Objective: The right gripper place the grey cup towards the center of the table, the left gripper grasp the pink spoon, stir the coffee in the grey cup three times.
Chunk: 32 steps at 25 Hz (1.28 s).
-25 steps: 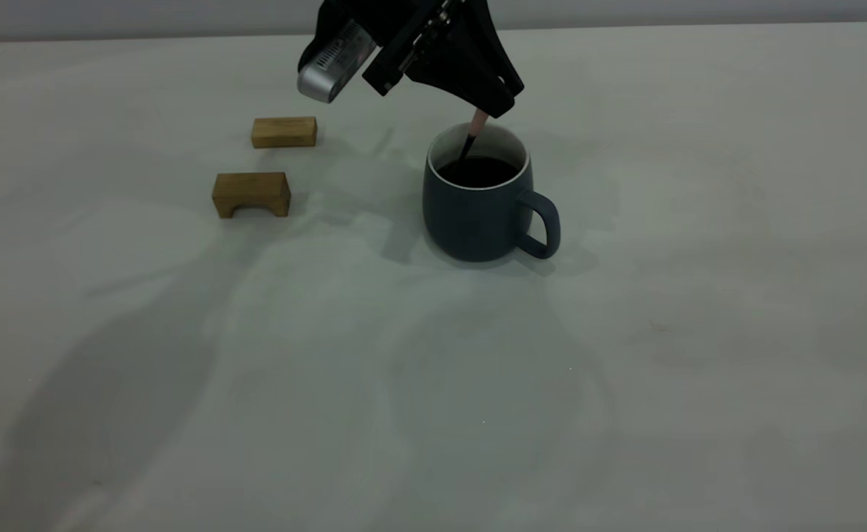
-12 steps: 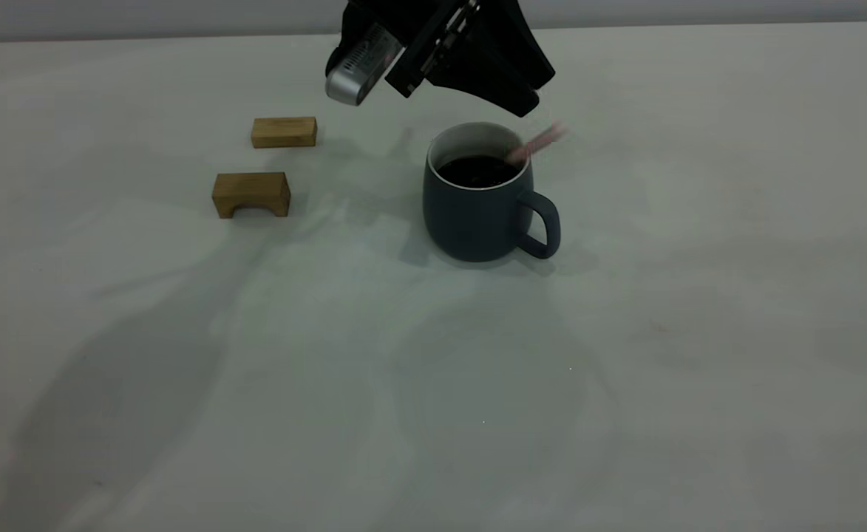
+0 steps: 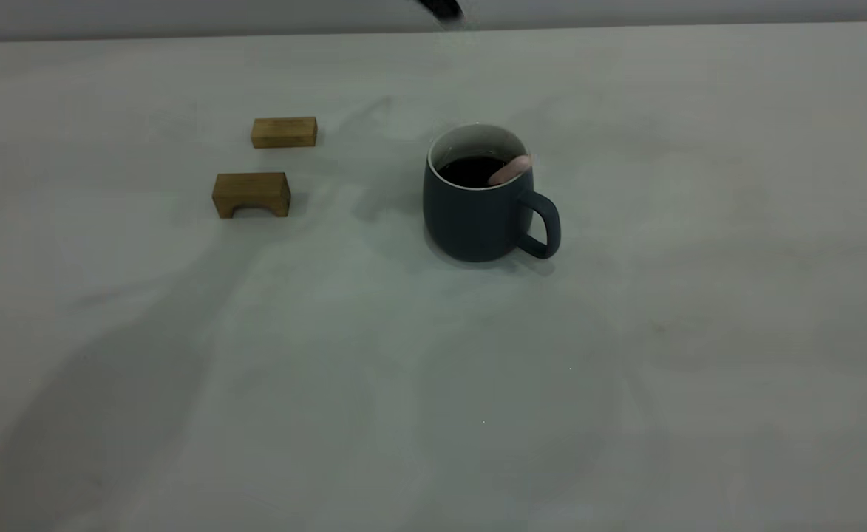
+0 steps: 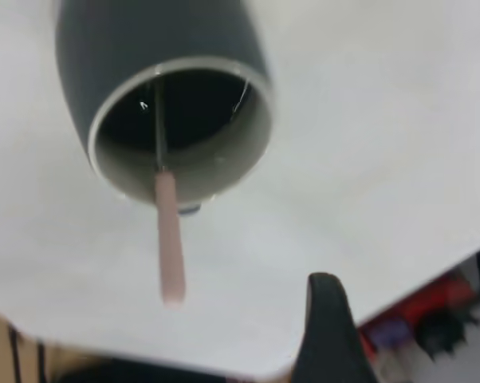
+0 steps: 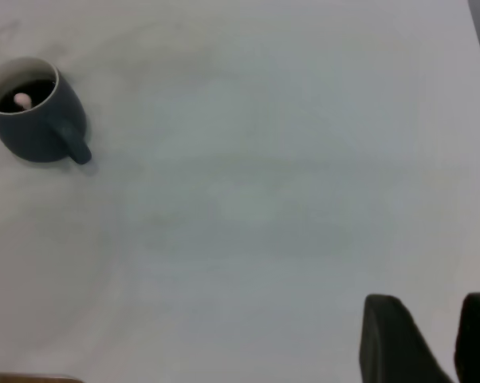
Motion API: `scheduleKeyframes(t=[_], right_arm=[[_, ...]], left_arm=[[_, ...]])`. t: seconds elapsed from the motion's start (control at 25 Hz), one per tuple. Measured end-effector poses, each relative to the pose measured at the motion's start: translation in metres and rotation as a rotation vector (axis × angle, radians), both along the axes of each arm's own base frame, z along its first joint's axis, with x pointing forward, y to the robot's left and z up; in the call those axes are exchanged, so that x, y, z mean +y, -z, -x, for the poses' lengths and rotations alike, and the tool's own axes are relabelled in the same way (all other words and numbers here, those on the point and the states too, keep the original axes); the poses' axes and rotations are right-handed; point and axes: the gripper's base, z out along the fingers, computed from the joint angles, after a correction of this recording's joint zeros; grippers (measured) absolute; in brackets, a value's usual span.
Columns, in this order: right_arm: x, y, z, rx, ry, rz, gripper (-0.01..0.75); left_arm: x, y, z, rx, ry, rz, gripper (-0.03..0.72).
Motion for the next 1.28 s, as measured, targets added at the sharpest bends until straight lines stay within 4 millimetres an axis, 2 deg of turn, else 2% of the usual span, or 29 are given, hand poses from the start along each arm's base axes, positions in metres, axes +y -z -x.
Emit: scheduleKeyframes(t=[0.16, 0.28, 0.4, 0.52, 0.68, 0.76, 0.96, 1.2, 1.28], right_arm=[[0.0, 0.0, 0.0, 0.0, 0.0, 0.0, 0.238], [0.0, 0.0, 0.0, 0.0, 0.0, 0.0, 0.238], [0.0, 0.0, 0.0, 0.0, 0.0, 0.0, 0.238], [0.0, 0.0, 0.0, 0.0, 0.0, 0.0, 0.238], [0.0, 0.0, 0.0, 0.0, 0.0, 0.0, 0.238], [0.0, 0.0, 0.0, 0.0, 0.0, 0.0, 0.238], [0.0, 0.0, 0.0, 0.0, 0.0, 0.0, 0.238], [0.0, 0.0, 0.0, 0.0, 0.0, 0.0, 0.238], [0.0, 0.0, 0.0, 0.0, 0.0, 0.0, 0.238]], left_arm=[[0.016, -0.043, 0.002, -0.219, 0.089, -0.2, 0.564], [0.033, -0.079, 0.005, -0.469, 0.427, -0.399, 0.561], [0.042, -0.109, 0.017, -0.649, 0.831, -0.489, 0.561], [0.051, -0.129, 0.04, -0.679, 0.988, -0.508, 0.56], [0.087, -0.137, 0.076, -0.584, 1.036, -0.607, 0.56], [0.109, -0.137, 0.101, -0.516, 1.051, -0.655, 0.56], [0.145, -0.122, 0.176, -0.373, 1.084, -0.661, 0.56], [0.18, -0.113, 0.273, -0.329, 0.993, -0.664, 0.56], [0.189, -0.11, 0.298, -0.34, 0.953, -0.668, 0.56]])
